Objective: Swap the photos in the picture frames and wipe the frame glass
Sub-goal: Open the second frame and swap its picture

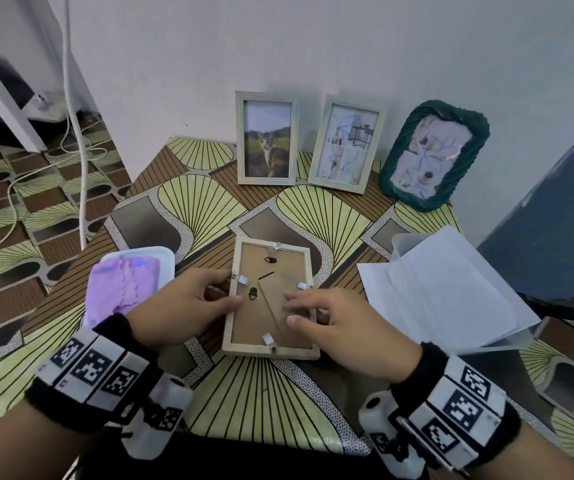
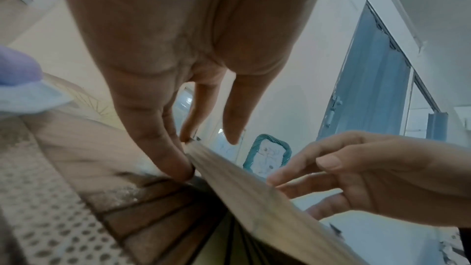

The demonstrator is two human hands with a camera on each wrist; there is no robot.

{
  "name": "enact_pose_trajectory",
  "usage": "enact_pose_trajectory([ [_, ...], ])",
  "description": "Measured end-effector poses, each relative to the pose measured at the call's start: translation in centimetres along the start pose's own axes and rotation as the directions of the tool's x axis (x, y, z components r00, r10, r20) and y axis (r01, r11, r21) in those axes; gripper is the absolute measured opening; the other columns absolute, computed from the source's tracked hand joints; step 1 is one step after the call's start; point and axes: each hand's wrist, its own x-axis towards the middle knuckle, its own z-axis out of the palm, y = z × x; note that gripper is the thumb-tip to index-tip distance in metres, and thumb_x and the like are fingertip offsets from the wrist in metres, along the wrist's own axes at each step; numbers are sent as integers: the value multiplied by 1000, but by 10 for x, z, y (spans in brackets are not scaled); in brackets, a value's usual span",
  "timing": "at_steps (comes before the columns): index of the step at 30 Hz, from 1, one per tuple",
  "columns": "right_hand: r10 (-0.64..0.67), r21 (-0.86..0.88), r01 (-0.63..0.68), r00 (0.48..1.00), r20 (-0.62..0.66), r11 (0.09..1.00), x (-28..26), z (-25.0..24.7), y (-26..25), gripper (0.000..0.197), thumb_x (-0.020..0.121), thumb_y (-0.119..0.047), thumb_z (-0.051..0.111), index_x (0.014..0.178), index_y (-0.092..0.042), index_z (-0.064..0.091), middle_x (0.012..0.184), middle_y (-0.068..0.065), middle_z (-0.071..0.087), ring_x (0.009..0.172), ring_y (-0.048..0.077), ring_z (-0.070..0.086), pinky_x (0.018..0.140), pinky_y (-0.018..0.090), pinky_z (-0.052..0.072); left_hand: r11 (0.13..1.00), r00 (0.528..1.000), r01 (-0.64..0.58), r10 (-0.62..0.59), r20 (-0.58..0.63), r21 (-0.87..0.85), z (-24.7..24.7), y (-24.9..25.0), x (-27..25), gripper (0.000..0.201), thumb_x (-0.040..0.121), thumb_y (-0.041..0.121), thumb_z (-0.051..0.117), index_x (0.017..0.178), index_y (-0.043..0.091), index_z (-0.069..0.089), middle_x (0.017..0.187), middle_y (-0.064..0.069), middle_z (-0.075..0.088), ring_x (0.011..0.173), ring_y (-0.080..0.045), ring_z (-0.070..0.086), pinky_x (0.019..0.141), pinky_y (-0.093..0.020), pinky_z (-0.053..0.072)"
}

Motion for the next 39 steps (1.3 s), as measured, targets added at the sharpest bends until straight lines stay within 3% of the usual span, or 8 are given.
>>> enact_pose_trajectory([
  [2, 7, 56, -3, 998, -67, 998, 0, -2, 1, 25, 92, -33, 63, 113, -24, 73, 115, -13, 71, 111, -1, 60, 97, 30, 50, 999, 1000, -18, 19, -18, 37, -1, -3, -1, 28, 93, 7, 61, 102, 34, 66, 100, 13, 72, 88, -5, 68, 80, -16, 53],
  [6, 35, 69, -20, 974, -225, 997, 6, -11, 3, 10, 87, -30, 68, 93, -25, 74, 89, -14, 72, 86, 0, 64, 80, 31, 56, 982, 996, -42, 55, -65, 182, -2, -6, -1, 18, 93, 17, 63, 105, 6, 69, 93, 0, 70, 90, -13, 64, 81, -22, 51],
  [8, 79, 34, -73, 962, -262, 997, 13, -17, 4, 9, 83, -33, 70, 86, -26, 71, 82, -11, 70, 78, 3, 65, 76, 34, 56, 977, 993, -74, 91, -80, 198, -4, -2, 0, 21, 91, 19, 65, 111, 13, 70, 90, 3, 67, 89, -13, 64, 82, -22, 52],
  [12, 158, -145, -181, 975, -155, 973, 31, -21, 3, 25, 80, -40, 73, 100, -25, 70, 90, -11, 65, 82, 6, 62, 76, 27, 53, 944, 990, -2, 48, -132, 330, -10, 1, 13, 42, 84, 26, 74, 124, 29, 62, 100, -1, 58, 92, -15, 61, 86, -33, 53],
  [20, 141, -348, -150, 989, -51, 926, 43, -15, -5, 22, 83, -28, 70, 105, -24, 72, 105, 0, 50, 98, 20, 55, 85, 33, 49, 732, 996, -51, 83, -15, 680, -6, -1, 29, 18, 81, 34, 71, 95, 30, 60, 90, 9, 54, 84, -8, 50, 74, -22, 36],
  [28, 81, -368, -87, 996, -32, 926, 41, -8, -6, 21, 88, -12, 67, 106, -19, 72, 108, 1, 49, 102, 22, 55, 86, 32, 47, 758, 993, -100, 121, 12, 644, -10, -3, 20, 23, 83, 37, 73, 103, 30, 67, 96, 8, 57, 88, -7, 54, 83, -26, 47],
  [35, 82, -304, -116, 989, -122, 946, 42, -9, -3, 19, 91, -31, 61, 93, -17, 74, 94, 1, 58, 86, 19, 57, 76, 34, 50, 782, 991, -87, 134, -30, 618, -8, -2, 20, 19, 85, 42, 68, 96, 26, 65, 84, 8, 62, 79, -7, 56, 75, -24, 46],
  [39, 248, -248, -271, 961, -120, 930, 54, -13, -2, 19, 90, -31, 60, 96, -13, 58, 91, 6, 62, 79, 27, 66, 68, 40, 58, 802, 990, 137, -99, -96, 581, -8, -3, 33, 35, 87, 54, 60, 99, 23, 49, 78, 9, 60, 77, -11, 56, 73, -31, 47],
])
